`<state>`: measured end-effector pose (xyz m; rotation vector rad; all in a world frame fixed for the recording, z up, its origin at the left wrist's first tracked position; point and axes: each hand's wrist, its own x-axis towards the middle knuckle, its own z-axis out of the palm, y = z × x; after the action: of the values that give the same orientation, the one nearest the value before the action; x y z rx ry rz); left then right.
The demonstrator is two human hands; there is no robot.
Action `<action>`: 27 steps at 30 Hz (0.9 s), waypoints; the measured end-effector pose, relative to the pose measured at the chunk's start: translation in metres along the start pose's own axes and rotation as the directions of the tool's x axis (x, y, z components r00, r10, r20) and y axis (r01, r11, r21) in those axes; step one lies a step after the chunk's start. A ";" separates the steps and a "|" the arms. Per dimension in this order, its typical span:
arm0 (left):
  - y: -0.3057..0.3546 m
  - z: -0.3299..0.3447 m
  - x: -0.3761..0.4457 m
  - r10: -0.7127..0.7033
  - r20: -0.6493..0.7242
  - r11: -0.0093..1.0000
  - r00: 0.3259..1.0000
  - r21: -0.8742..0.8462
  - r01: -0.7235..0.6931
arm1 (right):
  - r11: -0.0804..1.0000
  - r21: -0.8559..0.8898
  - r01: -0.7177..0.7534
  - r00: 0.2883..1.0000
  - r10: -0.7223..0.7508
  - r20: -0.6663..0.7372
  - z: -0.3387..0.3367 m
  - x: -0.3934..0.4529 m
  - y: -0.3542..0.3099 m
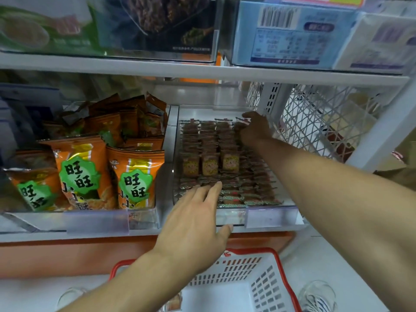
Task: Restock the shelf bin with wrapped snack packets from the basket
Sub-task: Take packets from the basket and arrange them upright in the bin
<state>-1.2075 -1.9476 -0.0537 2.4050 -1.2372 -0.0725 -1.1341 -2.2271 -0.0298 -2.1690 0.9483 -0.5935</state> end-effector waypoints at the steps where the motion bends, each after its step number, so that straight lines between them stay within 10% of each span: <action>1: -0.001 0.000 -0.001 0.008 -0.008 1.000 1.000 -0.009 -0.008 | 0.999 0.035 -0.039 0.999 0.039 0.009 0.004 -0.001 -0.002; 6: -0.003 0.000 -0.001 0.035 -0.026 0.999 0.999 -0.033 -0.036 | 0.982 0.119 -0.147 0.989 0.147 0.009 0.008 0.001 -0.009; 20: 0.000 0.002 -0.004 0.063 -0.054 0.998 0.997 0.023 -0.062 | 0.953 -0.277 0.118 0.988 -0.086 0.126 -0.004 -0.006 -0.006; 27: -0.004 -0.001 -0.007 0.076 -0.038 0.997 0.996 -0.013 -0.076 | 0.981 -0.115 0.153 0.987 -0.158 -0.037 -0.019 -0.030 -0.018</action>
<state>-1.2080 -1.9396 -0.0554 2.3337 -1.3053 -0.0129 -1.1571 -2.2030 -0.0075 -2.3546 0.8589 -0.6821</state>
